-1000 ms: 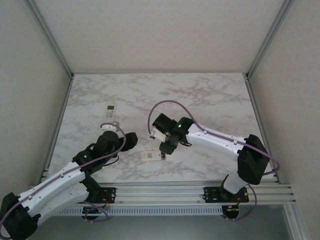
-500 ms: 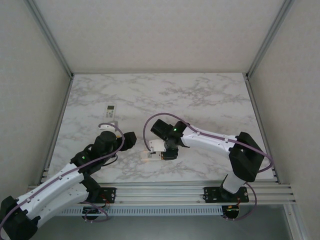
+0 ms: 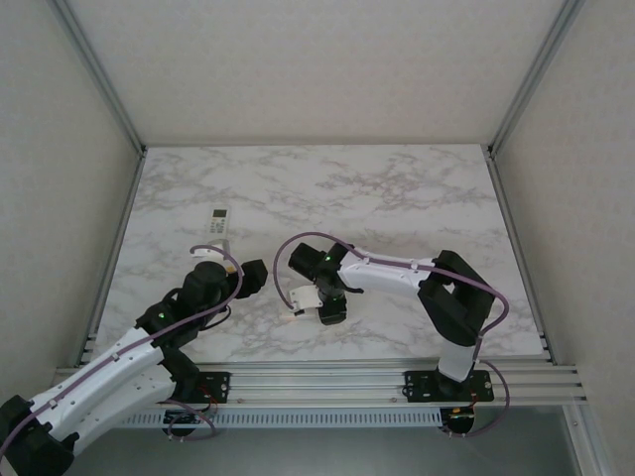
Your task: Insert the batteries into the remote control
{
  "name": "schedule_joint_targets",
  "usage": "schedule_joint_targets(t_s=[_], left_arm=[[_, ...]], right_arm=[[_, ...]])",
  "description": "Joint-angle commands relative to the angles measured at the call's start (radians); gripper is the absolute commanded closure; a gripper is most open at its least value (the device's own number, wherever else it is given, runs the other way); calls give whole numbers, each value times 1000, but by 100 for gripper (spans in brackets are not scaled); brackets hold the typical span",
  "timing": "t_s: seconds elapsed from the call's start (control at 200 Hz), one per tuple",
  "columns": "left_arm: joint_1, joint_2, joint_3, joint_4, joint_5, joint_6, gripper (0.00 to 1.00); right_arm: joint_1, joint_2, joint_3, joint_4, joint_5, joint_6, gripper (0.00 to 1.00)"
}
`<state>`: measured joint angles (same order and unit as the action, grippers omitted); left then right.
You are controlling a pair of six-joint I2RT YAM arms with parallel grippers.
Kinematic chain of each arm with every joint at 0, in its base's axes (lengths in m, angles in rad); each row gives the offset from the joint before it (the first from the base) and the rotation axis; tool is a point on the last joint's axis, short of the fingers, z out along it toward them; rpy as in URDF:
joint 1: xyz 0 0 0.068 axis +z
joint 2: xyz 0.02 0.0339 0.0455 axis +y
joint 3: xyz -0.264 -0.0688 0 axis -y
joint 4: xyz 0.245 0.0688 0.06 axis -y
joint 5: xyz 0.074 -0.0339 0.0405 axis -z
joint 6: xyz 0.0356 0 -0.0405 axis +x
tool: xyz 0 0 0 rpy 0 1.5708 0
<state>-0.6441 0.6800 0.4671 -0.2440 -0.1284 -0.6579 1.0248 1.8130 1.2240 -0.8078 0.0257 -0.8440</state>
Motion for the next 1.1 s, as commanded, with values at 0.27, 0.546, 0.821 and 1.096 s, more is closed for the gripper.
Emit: schedule_joint_targets(t_s=[0.27,0.546,0.821,1.096], left_arm=[[13,18,-10,29,-11,-11,13],[12,23,-15,35,-10,-16,12],[13,23,-16,35,-8,-20,13],[12,26,-14,39,0,-29,13]], right_arm=[[14,63,35,-5,2,-46,42],[18,62,28,45,24,-35,39],[18,-3,13,62,6,-14,17],[18,-103,-25,93,-33,51,18]])
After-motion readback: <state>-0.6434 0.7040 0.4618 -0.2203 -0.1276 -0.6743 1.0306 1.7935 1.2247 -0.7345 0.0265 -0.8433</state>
